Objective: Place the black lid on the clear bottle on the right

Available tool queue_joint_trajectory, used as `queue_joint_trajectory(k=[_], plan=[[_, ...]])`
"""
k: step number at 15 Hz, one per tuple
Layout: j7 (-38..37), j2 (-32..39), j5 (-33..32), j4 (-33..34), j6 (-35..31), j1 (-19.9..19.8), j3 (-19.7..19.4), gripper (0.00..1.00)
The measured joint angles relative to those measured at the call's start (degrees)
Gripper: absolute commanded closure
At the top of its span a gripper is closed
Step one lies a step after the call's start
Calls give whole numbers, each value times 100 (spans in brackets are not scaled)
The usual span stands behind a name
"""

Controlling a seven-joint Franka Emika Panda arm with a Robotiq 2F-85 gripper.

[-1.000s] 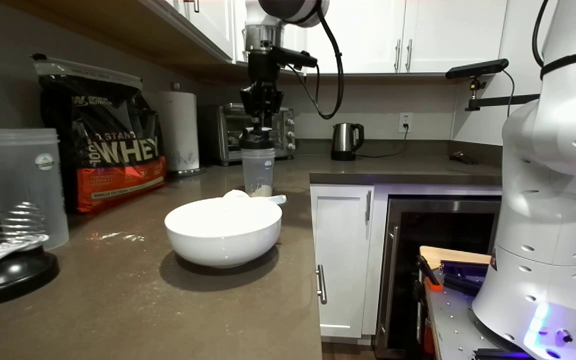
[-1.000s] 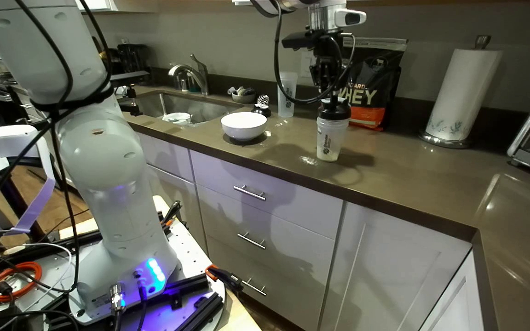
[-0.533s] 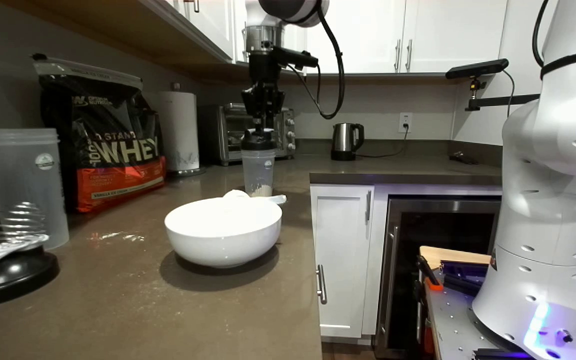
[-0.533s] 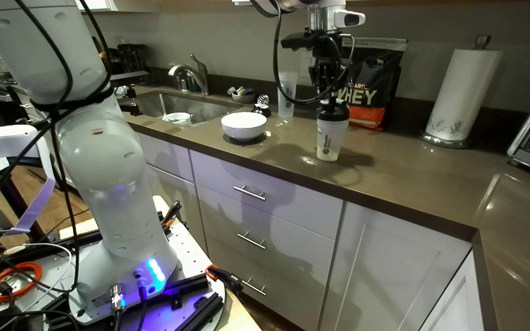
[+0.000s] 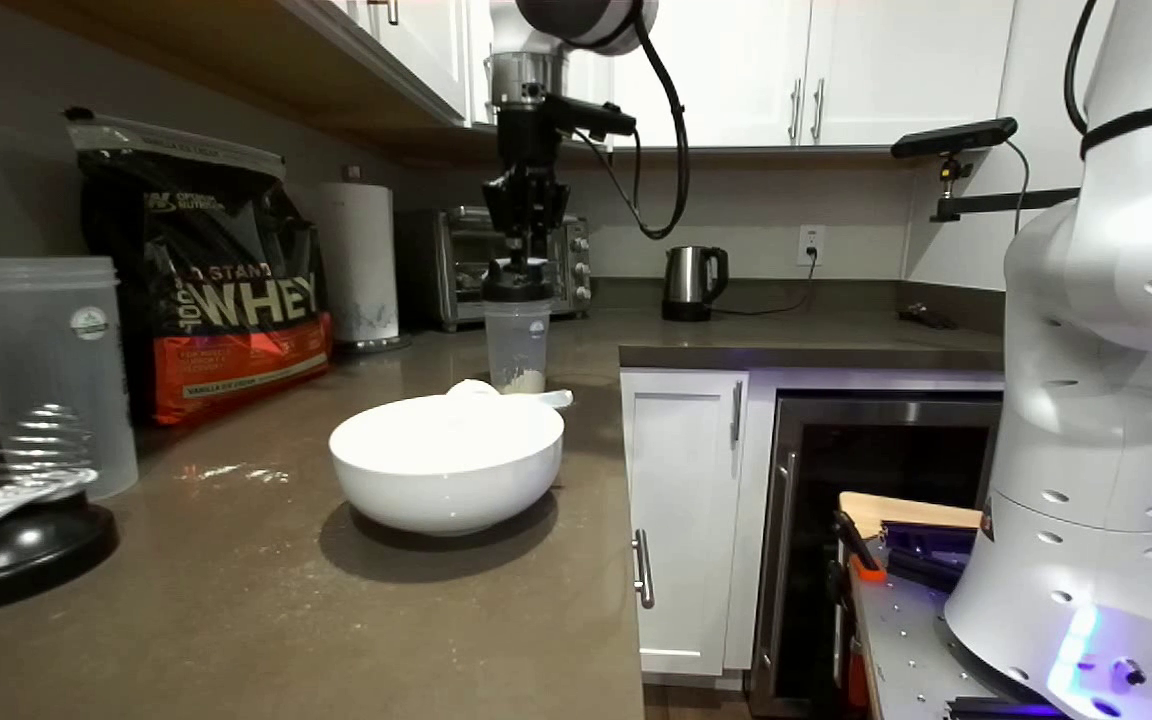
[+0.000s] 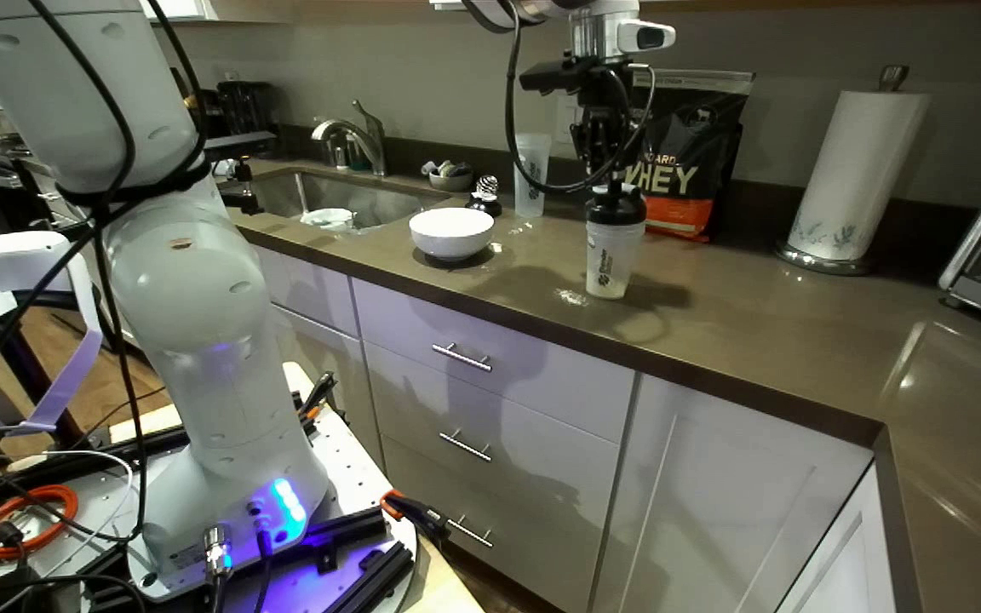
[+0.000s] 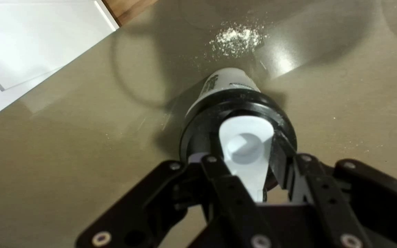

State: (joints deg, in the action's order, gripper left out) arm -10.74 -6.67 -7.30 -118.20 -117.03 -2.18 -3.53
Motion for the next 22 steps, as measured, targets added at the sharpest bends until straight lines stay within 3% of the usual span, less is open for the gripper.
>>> queue_joint_trajectory(k=[1,2,3,9,15,22], plan=[[0,5,0,0,0,0,4,88],[0,10,0,0,0,0,8,53],[0,17,0,-3,0,0,11,37],[0,46,0,-53,0,0,28,0],[0,-47,1,-46,107,15,103,0],[1,-700,26,-39,494,254,446,0]])
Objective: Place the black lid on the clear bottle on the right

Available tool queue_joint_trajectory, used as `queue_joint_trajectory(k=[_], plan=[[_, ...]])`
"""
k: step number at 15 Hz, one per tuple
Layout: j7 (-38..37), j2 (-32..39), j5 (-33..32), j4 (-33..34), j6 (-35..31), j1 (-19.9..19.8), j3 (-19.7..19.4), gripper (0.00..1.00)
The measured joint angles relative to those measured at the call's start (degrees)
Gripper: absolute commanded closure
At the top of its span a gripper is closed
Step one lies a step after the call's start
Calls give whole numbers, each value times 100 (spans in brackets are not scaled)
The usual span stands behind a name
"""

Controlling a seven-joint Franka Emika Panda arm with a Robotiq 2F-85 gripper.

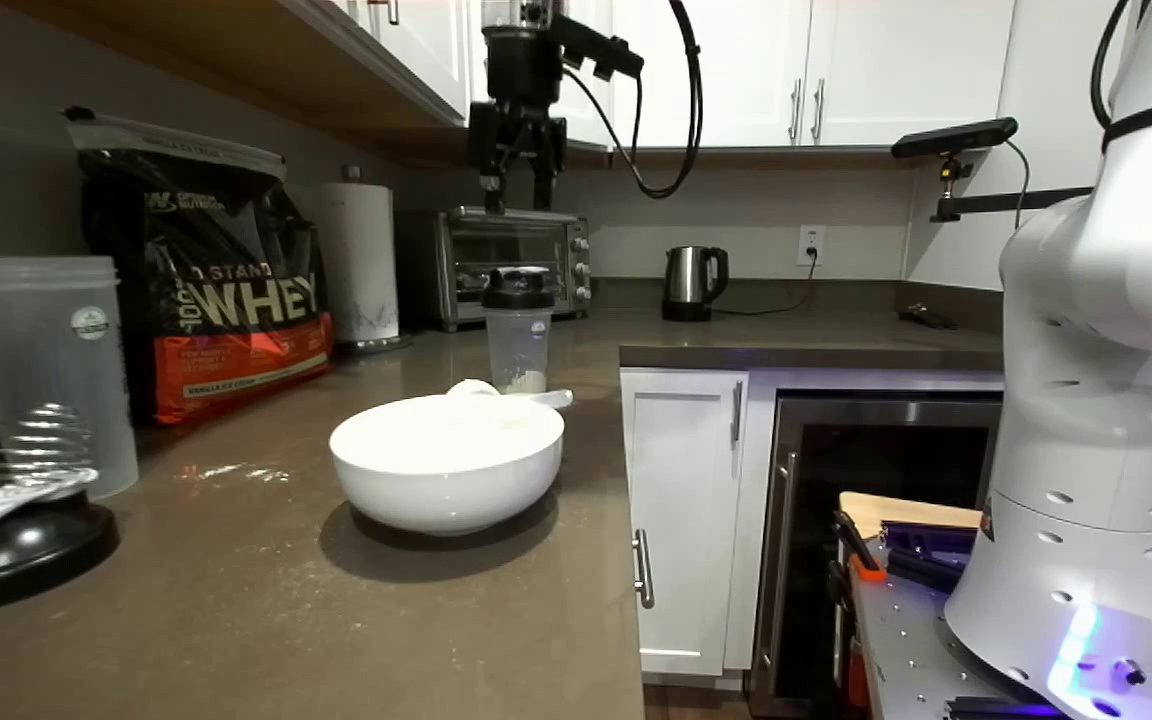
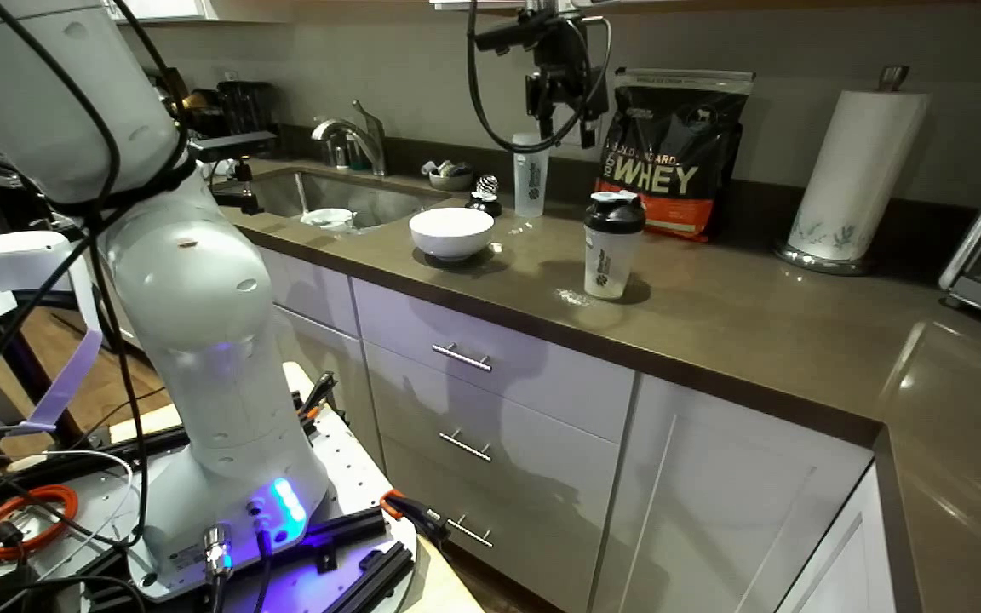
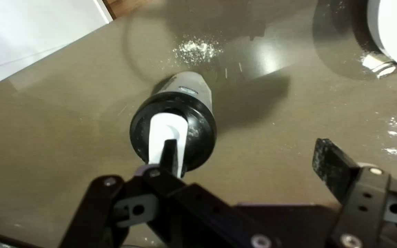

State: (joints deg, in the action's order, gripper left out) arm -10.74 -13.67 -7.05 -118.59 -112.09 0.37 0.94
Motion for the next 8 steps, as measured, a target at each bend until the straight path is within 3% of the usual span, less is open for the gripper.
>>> queue_joint_trajectory(k=[8], plan=[[809,-646,1064,-48,36,311,43,0]])
